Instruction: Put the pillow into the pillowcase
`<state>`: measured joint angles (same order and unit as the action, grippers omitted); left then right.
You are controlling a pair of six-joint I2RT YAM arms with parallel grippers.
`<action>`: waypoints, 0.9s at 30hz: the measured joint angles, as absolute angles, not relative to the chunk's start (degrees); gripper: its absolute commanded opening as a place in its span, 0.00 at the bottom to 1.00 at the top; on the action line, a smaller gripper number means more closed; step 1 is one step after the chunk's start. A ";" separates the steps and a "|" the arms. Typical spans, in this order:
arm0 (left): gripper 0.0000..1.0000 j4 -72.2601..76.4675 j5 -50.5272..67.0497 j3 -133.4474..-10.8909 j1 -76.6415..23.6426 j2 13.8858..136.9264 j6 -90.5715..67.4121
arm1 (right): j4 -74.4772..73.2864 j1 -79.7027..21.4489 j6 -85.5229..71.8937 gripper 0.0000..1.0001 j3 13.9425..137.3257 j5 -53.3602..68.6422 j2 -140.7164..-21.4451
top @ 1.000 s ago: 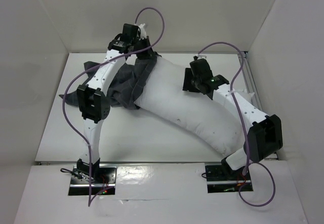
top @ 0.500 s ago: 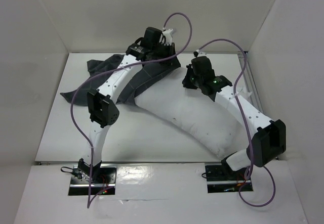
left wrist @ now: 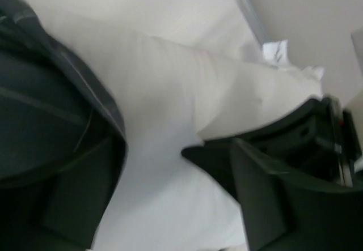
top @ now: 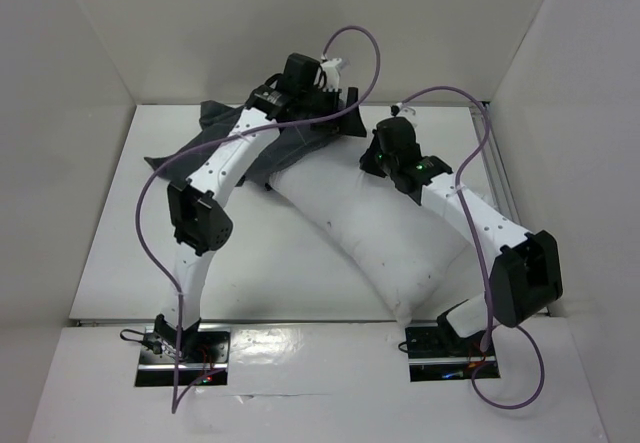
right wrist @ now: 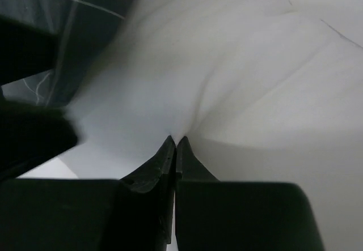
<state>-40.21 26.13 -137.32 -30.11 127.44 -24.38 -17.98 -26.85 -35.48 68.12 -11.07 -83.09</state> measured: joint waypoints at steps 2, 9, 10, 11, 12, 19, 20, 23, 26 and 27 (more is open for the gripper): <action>1.00 -41.60 24.32 -136.55 -29.58 125.25 -23.57 | -16.88 -26.24 -35.16 0.00 68.12 -10.90 -83.85; 0.09 -41.15 13.93 -126.37 -27.35 108.90 -19.68 | -15.75 -25.10 -34.59 0.00 68.12 -9.34 -84.55; 0.00 -40.42 11.31 -122.39 -27.16 105.21 -19.75 | -15.62 -25.06 -34.59 0.00 68.05 -9.17 -84.55; 0.00 -39.22 8.73 -118.06 -26.98 101.82 -19.94 | -15.51 -25.02 -34.54 0.00 67.99 -8.95 -84.55; 0.00 -37.52 5.96 -112.40 -26.68 97.62 -20.05 | -15.42 -24.95 -34.46 0.00 67.92 -8.75 -84.55; 0.96 -26.50 -2.17 -74.96 -22.68 80.25 -22.94 | -15.09 -24.47 -34.17 0.00 67.92 -6.72 -85.08; 0.97 -24.95 -2.74 -70.83 -22.59 79.70 -23.14 | -15.05 -24.47 -34.02 0.00 68.01 -6.48 -85.34; 0.96 -20.58 -3.81 -59.70 -23.07 79.85 -23.83 | -14.98 -24.34 -33.58 0.00 68.51 -5.69 -86.26; 0.90 -16.86 -4.40 -54.39 -23.16 81.03 -23.92 | -14.96 -24.21 -33.34 0.00 69.14 -5.15 -86.91; 0.89 -15.20 -4.93 -53.91 -23.11 81.73 -23.94 | -14.94 -24.21 -33.30 0.00 69.21 -5.08 -86.98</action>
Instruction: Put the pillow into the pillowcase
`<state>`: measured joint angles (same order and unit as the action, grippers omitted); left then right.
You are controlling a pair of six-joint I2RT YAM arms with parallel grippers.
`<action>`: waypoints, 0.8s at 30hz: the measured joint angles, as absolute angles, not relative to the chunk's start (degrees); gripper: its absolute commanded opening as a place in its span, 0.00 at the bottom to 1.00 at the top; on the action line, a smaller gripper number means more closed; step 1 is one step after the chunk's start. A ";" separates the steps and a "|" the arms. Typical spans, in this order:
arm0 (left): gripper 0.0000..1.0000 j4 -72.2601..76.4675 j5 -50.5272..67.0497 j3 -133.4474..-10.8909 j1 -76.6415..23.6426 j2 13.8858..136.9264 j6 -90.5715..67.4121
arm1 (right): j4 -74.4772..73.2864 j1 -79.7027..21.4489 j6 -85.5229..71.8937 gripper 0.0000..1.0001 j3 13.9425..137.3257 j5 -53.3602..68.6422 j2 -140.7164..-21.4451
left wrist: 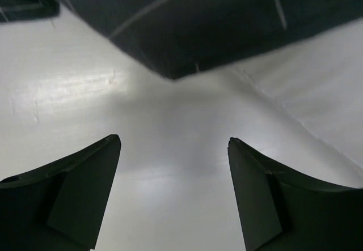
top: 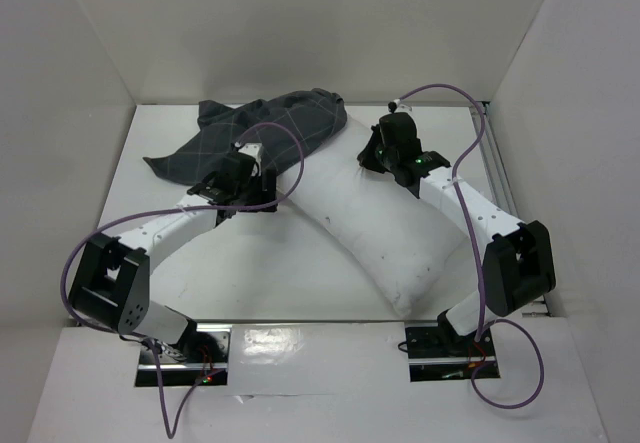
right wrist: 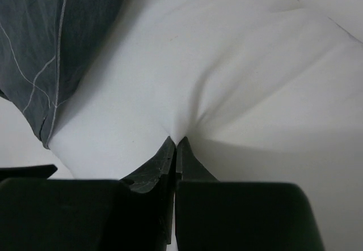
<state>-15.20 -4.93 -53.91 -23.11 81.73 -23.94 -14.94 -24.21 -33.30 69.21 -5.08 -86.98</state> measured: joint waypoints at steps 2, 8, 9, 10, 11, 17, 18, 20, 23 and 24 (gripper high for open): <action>0.86 -10.98 -6.52 -53.89 -22.94 84.03 -23.99 | -14.96 -24.21 -33.15 0.00 69.34 -4.97 -87.02; 0.79 -3.38 -9.43 -55.59 -21.69 91.35 -23.88 | -14.98 -24.21 -32.82 0.00 69.47 -4.86 -87.13; 0.76 -2.52 -9.74 -56.51 -21.43 92.77 -23.79 | -15.03 -24.21 -32.73 0.00 69.54 -4.86 -87.18; 0.76 -2.17 -10.24 -57.63 -21.10 94.21 -23.75 | -15.03 -24.21 -32.69 0.00 69.65 -4.84 -87.29; 0.73 -1.96 -10.72 -58.89 -20.80 95.68 -23.66 | -15.05 -24.21 -32.58 0.00 69.82 -4.80 -87.44; 0.58 0.30 -12.84 -60.99 -19.86 98.28 -22.39 | -15.00 -24.21 -32.38 0.00 70.37 -4.47 -87.68; 0.57 0.60 -12.88 -61.04 -19.77 98.28 -22.35 | -15.00 -24.21 -32.29 0.00 70.39 -4.49 -87.68; 0.42 0.54 -13.28 -61.54 -19.49 98.43 -22.31 | -15.03 -24.14 -32.16 0.00 70.39 -4.47 -87.68; 0.28 0.93 -14.15 -62.30 -19.25 98.83 -22.55 | -15.03 -23.94 -32.08 0.00 70.39 -4.34 -87.68; 0.24 1.04 -14.61 -62.30 -19.25 98.83 -22.48 | -15.03 -23.94 -32.05 0.00 70.39 -4.29 -87.68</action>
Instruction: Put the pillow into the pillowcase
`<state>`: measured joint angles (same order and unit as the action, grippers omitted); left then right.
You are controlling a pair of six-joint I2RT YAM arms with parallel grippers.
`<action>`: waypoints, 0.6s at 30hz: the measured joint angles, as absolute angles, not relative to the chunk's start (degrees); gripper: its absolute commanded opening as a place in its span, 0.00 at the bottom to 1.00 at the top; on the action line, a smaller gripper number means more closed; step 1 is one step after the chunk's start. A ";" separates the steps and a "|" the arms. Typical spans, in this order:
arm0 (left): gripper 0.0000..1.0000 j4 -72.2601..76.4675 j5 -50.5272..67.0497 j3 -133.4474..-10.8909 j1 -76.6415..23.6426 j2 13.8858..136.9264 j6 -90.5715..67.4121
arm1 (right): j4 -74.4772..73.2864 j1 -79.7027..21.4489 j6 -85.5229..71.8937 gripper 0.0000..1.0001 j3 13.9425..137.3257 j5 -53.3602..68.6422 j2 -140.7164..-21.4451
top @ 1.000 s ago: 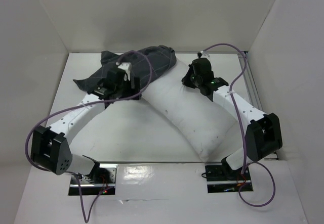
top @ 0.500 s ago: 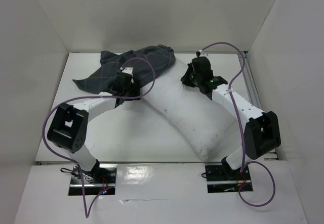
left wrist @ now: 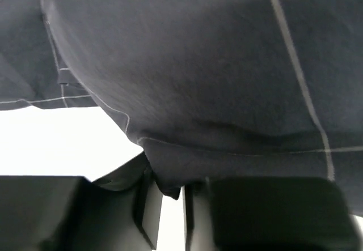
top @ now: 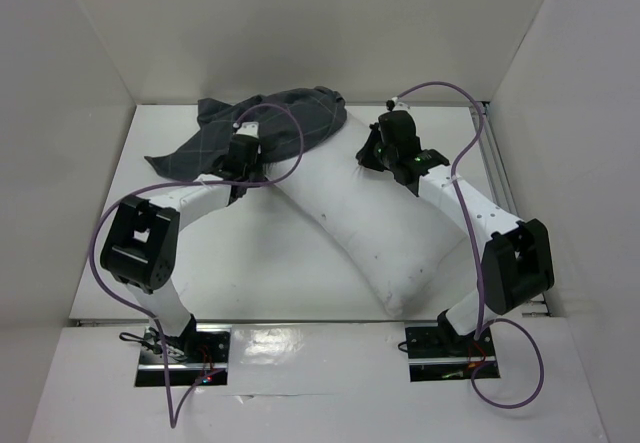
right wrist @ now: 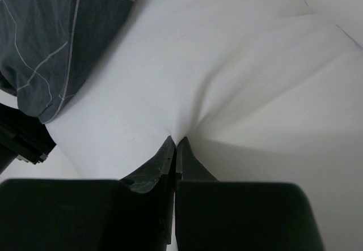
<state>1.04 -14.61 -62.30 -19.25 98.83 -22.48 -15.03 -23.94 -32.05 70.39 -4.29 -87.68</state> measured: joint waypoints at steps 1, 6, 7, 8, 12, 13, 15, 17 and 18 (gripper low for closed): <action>0.19 1.10 -14.98 -62.30 -19.25 98.83 -22.59 | -15.03 -23.94 -32.05 0.00 70.39 -4.27 -87.68; 0.00 0.19 -15.59 -63.13 -19.25 98.83 -22.33 | -15.05 -23.86 -32.03 0.00 70.39 -4.12 -87.68; 0.00 -0.03 -15.57 -63.51 -19.25 98.83 -22.31 | -15.05 -23.83 -32.03 0.00 70.39 -4.10 -87.68; 0.00 -0.14 -15.33 -63.94 -19.25 98.83 -22.17 | -15.05 -23.83 -32.03 0.00 70.39 -4.08 -87.68; 0.00 -3.29 -9.15 -66.74 -19.27 98.61 -20.62 | -16.49 -23.83 -31.77 0.00 72.44 -4.10 -88.47; 0.00 -5.34 -6.02 -68.86 -19.29 98.61 -19.86 | -17.43 -23.68 -31.57 0.00 74.41 -4.12 -89.41; 0.00 -9.78 -0.34 -74.94 -19.88 98.61 -19.14 | -19.40 -23.16 -30.94 0.00 78.74 -4.60 -91.59; 0.00 -12.86 4.40 -82.11 -20.84 98.61 -17.80 | -22.20 -22.37 -30.00 0.00 84.97 -5.98 -94.61; 0.00 -14.44 6.68 -86.56 -21.56 98.61 -17.12 | -23.27 -21.65 -29.52 0.00 88.01 -7.09 -96.18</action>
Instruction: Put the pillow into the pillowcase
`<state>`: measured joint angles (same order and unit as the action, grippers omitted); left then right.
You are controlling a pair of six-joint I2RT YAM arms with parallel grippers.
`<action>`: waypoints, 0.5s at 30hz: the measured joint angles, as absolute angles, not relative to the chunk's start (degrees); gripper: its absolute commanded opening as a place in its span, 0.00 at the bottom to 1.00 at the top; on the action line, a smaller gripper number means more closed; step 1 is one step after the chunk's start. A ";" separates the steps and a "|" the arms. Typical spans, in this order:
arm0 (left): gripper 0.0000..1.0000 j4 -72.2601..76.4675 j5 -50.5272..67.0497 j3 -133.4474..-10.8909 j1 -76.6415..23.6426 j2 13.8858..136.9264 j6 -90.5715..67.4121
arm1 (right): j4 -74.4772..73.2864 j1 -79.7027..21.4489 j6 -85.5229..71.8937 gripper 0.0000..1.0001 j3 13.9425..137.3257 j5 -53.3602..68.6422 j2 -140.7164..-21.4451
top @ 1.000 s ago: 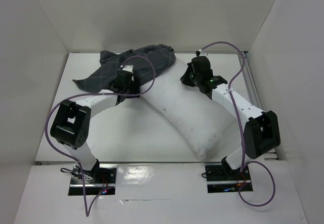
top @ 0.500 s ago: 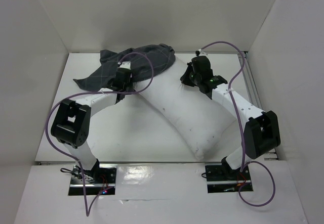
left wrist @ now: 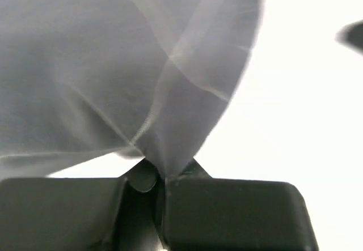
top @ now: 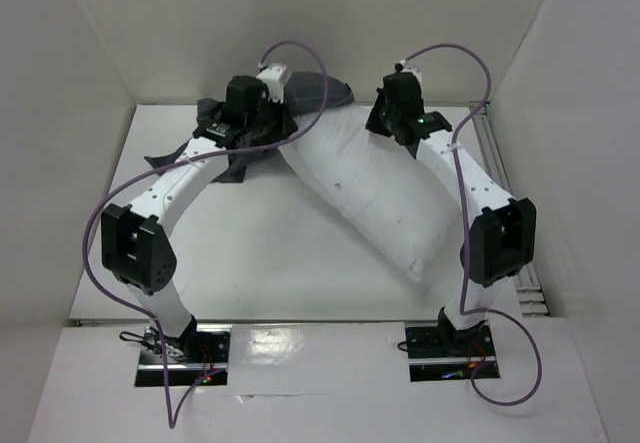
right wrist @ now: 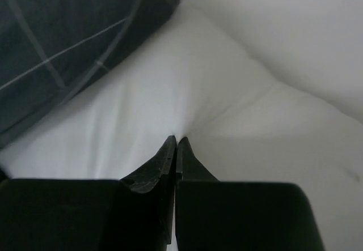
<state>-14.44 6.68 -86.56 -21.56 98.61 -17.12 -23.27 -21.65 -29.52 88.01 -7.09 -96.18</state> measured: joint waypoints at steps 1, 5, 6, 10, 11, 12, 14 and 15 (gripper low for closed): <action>0.00 -15.38 8.49 -90.43 -22.28 98.61 -16.45 | -24.27 -20.91 -29.06 0.00 90.87 -8.14 -97.43; 0.00 -16.27 17.26 -98.06 -24.80 96.51 -15.31 | -25.65 -19.29 -28.38 0.00 96.68 -10.44 -99.37; 0.00 -16.47 19.62 -97.84 -25.28 95.50 -15.38 | -25.32 -19.31 -28.47 0.00 96.84 -10.74 -99.37; 0.00 -16.32 25.76 -89.91 -26.81 91.00 -16.10 | -20.67 -20.03 -30.33 0.00 93.14 -10.76 -99.37; 0.00 -16.49 26.55 -86.32 -27.05 89.95 -16.56 | -19.38 -20.43 -31.11 0.00 91.22 -10.46 -99.37; 0.00 -17.10 27.16 -83.02 -27.18 89.36 -16.80 | -18.35 -20.86 -32.01 0.00 89.17 -10.04 -99.37; 0.00 -18.26 27.33 -76.60 -27.35 89.12 -17.23 | -17.02 -22.09 -33.80 0.00 85.52 -8.95 -99.61; 0.00 -19.49 27.20 -73.49 -27.46 89.17 -17.69 | -16.51 -22.76 -34.52 0.00 83.90 -8.29 -99.68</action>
<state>-19.49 27.20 -73.49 -27.46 89.17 -17.69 -16.51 -22.76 -34.52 83.90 -8.29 -99.68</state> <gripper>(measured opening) 0.049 0.010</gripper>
